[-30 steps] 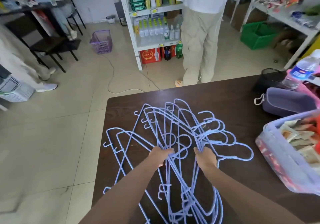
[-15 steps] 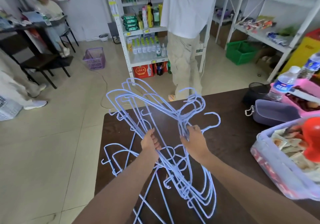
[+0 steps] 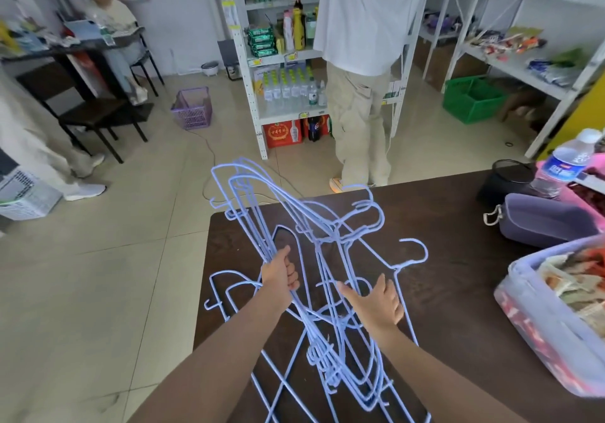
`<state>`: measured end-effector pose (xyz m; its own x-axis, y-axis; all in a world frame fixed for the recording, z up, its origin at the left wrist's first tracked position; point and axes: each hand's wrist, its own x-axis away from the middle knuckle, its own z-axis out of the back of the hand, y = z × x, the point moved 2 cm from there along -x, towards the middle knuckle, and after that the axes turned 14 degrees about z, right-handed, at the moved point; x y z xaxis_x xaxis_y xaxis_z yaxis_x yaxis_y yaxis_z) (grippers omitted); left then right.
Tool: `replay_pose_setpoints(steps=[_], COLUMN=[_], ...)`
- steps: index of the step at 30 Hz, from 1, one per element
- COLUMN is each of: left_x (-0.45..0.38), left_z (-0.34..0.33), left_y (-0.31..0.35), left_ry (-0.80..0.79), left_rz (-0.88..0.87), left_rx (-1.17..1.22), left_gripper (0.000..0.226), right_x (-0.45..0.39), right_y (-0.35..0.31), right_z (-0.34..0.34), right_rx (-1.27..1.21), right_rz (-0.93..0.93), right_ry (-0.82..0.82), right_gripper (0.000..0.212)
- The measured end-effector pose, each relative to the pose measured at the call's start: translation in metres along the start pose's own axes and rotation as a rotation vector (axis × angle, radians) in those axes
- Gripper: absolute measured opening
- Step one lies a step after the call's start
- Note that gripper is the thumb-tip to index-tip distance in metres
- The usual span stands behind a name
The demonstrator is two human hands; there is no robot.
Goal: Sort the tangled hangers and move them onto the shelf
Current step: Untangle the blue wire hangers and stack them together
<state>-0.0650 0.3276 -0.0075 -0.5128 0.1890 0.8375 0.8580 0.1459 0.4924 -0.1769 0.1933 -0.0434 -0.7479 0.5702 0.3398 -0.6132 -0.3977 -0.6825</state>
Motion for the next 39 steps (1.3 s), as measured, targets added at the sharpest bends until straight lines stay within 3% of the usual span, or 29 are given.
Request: replay_pose_setpoints(steps=[2,4,7,9,11,16,20,23,26,29,33,36,39], left_x=[-0.002,-0.005,-0.009,-0.012,-0.015,-0.016,-0.019,-0.025,-0.029,-0.030,-0.029,-0.027,-0.023], left_z=[0.003,0.006,0.008,0.009,0.011,0.016,0.022,0.034,0.042,0.041,0.038,0.039,0.038], left_y=[0.001,0.003,0.004,0.004,0.005,0.005,0.003,0.000,-0.009,-0.024,-0.032,-0.034,-0.036], left_ry=[0.030,0.045,0.051,0.057,0.065,0.090,0.087,0.105,0.100,0.055,0.136,0.181,0.251], left_rz=[-0.011,-0.024,-0.028,-0.026,-0.020,0.006,0.030,0.063,0.090,0.126,0.079,0.040,0.051], left_rx=[-0.026,-0.062,-0.087,-0.085,-0.074,-0.062,-0.061,-0.048,-0.055,-0.085,-0.178,-0.164,-0.197], left_gripper=[0.053,0.053,0.052,0.052,0.052,0.051,0.051,0.051,0.052,0.050,0.030,0.026,0.026], right_x=[-0.001,-0.004,-0.010,-0.013,-0.014,-0.021,-0.021,-0.022,-0.028,-0.028,-0.020,-0.015,-0.011], right_y=[0.008,0.020,0.040,0.053,0.061,0.071,0.061,0.046,0.029,0.016,0.005,-0.006,-0.011], right_z=[0.002,0.010,0.025,0.030,0.033,0.033,0.032,0.033,0.025,0.001,-0.022,-0.025,-0.024], right_rx=[-0.088,-0.194,-0.112,-0.100,-0.053,-0.101,-0.215,-0.253,-0.246,-0.245,-0.442,-0.551,-0.332], right_rz=[0.120,0.172,-0.028,-0.202,-0.258,-0.236,-0.097,0.026,0.102,0.103,0.013,0.003,0.062], right_ry=[0.041,0.218,0.431,0.384,0.292,0.210,0.255,0.267,0.170,-0.029,-0.078,-0.151,-0.198], right_gripper=[0.086,0.075,0.059,0.059,0.059,0.035,0.023,0.022,0.026,0.037,0.036,0.047,0.035])
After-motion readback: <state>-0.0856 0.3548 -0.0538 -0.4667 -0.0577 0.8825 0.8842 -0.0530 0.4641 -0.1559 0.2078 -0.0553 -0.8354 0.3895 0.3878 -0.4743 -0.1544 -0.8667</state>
